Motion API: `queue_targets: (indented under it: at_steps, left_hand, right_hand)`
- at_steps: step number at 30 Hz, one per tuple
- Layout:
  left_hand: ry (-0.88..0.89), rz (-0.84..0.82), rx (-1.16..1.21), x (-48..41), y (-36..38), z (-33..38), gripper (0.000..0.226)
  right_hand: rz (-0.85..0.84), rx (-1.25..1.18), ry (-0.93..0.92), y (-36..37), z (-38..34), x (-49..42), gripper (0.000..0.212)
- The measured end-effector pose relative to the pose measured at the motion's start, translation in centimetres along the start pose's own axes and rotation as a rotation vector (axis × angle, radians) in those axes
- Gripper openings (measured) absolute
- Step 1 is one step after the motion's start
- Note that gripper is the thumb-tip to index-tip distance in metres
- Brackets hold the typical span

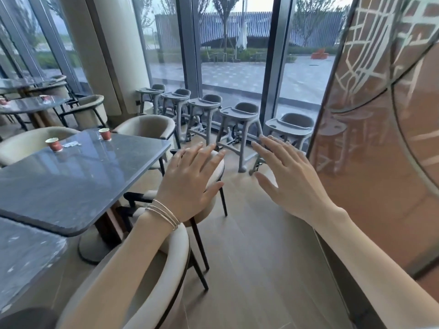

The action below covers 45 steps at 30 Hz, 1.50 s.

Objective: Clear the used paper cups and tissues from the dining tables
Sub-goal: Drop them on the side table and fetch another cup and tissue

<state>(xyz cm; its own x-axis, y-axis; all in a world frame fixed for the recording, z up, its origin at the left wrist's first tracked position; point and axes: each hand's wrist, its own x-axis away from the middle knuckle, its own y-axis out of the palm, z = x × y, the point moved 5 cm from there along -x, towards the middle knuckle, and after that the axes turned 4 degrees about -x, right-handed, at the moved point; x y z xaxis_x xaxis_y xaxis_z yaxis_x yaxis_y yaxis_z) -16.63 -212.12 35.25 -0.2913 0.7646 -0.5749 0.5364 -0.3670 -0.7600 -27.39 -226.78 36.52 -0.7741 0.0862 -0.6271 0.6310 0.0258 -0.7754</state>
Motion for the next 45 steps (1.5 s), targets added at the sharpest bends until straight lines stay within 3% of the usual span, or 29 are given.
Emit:
queue_targets:
  at_steps: [9,23,36,45]
  left_hand:
    - [-0.023,-0.105,0.045,-11.9,11.6,-3.6,0.056]
    - [-0.04,-0.089,0.056,-30.1,26.3,-8.4,0.057]
    - [-0.203,-0.23,0.079,-46.3,44.0,-7.8,0.057]
    - [-0.315,-0.429,0.138,-50.6,55.7,-6.9,0.055]
  right_hand:
    - [-0.045,-0.014,0.021,8.4,11.4,-9.1,0.053]
    - [-0.032,-0.044,-0.019,18.9,27.2,-24.6,0.051]
    - [-0.122,-0.066,-0.186,32.1,45.9,-37.6,0.052]
    - [-0.396,-0.136,-0.172,43.7,55.4,-39.9,0.046]
